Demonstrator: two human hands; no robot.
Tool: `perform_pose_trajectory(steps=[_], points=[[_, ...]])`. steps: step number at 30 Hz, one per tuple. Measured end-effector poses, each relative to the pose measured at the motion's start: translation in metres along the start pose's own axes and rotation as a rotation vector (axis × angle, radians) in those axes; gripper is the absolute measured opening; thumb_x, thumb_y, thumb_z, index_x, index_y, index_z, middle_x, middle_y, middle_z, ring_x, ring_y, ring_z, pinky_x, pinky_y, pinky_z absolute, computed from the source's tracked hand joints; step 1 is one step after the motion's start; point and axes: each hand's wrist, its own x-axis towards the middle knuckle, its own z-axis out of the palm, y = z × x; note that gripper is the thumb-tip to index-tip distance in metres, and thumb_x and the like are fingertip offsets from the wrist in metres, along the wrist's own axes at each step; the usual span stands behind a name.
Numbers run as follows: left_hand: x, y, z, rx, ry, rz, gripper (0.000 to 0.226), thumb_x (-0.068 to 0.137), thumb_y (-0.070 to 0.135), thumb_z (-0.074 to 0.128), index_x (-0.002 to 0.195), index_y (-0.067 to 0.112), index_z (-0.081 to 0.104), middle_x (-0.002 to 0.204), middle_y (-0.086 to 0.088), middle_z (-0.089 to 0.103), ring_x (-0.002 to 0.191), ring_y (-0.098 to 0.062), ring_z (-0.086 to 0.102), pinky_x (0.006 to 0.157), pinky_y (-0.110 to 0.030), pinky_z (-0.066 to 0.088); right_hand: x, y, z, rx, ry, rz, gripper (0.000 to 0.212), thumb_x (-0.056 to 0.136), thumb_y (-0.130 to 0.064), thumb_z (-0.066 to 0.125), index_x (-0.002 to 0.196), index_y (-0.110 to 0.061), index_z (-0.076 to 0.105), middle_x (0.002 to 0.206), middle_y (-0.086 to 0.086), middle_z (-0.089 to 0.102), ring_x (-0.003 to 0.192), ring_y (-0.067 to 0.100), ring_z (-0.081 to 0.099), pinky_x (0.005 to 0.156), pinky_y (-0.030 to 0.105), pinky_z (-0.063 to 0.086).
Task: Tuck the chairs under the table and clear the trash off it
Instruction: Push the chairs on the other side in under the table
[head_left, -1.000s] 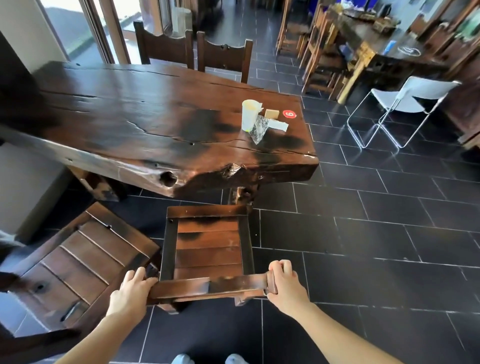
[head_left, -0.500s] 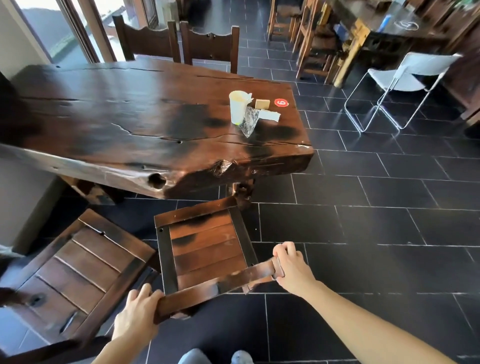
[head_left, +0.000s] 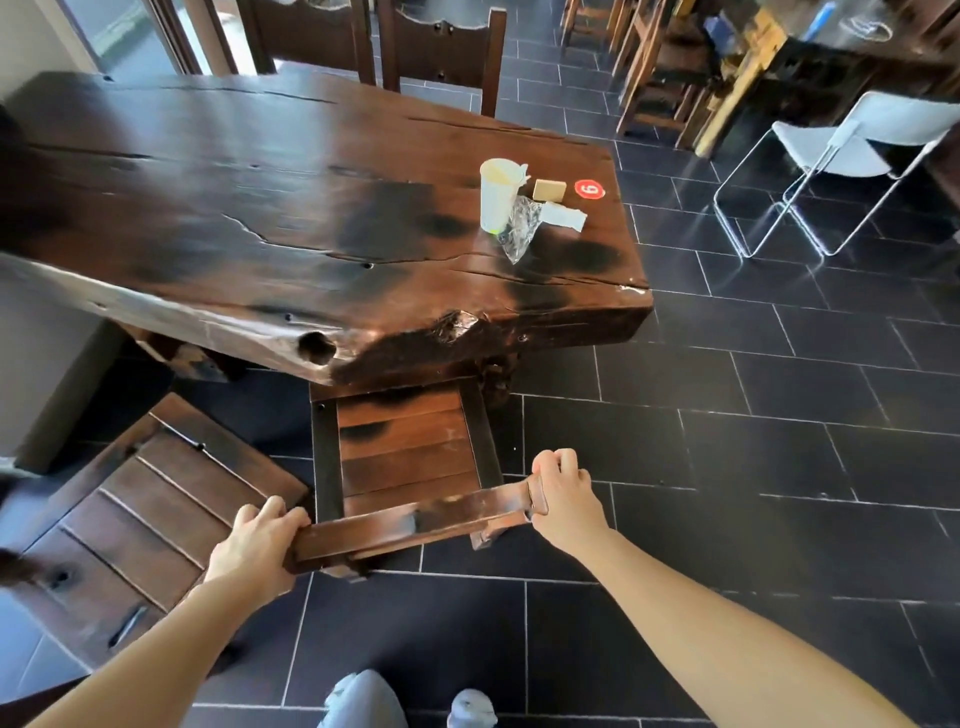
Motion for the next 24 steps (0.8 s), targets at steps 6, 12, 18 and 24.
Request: perform_pose_trajectory(steps=[6,12,18,24], points=[[0.029,-0.017,-0.018,0.026,-0.018,0.020,0.046,0.070,0.034,0.067,0.111,0.039,0.047,0.107,0.008,0.040,0.105,-0.020,0.037,0.067,-0.037,0.052,0.019,-0.019,-0.003,0.030,0.020,0.016,0.057,0.075,-0.025,0.077,0.119,-0.020,0.041,0.128,0.007,0.040,0.108,0.025,0.050,0.086,0.032,0.054],[0.034,-0.031,-0.024,0.056,-0.041,0.144,0.043,0.069,0.034,0.064,0.108,0.038,0.047,0.108,0.008,0.041,0.103,-0.020,0.041,0.069,-0.038,0.054,0.017,-0.030,-0.003,0.019,0.028,0.104,0.057,0.074,-0.024,0.078,0.117,-0.020,0.041,0.126,0.007,0.039,0.104,0.024,0.052,0.083,0.031,0.054],[0.030,-0.030,-0.030,0.043,-0.085,0.228,0.053,0.070,0.048,0.066,0.116,0.034,0.046,0.112,0.005,0.044,0.108,-0.021,0.042,0.075,-0.037,0.050,0.009,-0.040,-0.009,0.001,0.009,0.207,0.056,0.075,-0.021,0.078,0.116,-0.020,0.040,0.123,0.008,0.039,0.096,0.027,0.058,0.079,0.032,0.054],[0.037,-0.044,-0.029,0.040,-0.120,0.320,0.077,0.053,0.071,0.069,0.118,0.038,0.044,0.109,0.007,0.045,0.108,-0.020,0.043,0.080,-0.040,0.053,0.004,-0.054,-0.019,0.054,-0.022,0.331,0.050,0.078,-0.015,0.075,0.114,-0.022,0.042,0.125,0.008,0.039,0.099,0.032,0.058,0.083,0.038,0.052]])
